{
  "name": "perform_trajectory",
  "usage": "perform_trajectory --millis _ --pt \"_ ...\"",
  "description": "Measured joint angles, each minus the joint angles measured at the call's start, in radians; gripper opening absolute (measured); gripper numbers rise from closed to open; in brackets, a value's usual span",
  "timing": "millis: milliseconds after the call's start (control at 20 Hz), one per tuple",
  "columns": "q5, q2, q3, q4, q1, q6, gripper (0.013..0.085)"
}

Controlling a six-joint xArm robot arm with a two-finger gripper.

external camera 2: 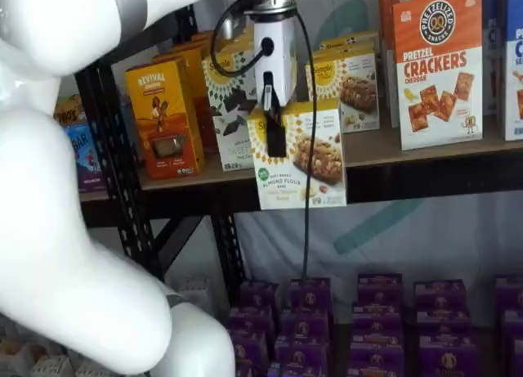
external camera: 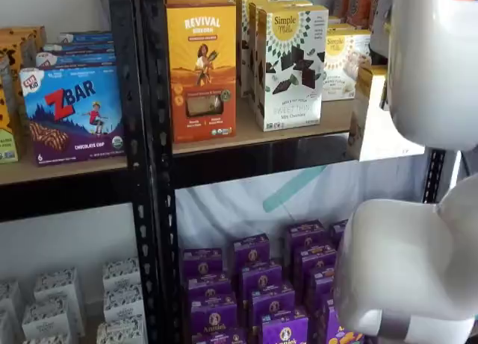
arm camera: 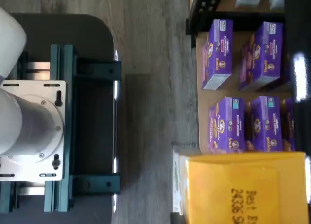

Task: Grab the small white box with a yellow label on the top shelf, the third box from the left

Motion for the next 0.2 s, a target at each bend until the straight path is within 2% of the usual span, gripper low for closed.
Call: perform_trajectory --millis 200 --pt "0.008 -0.016 0.016 0.001 0.001 0.002 0.0370"
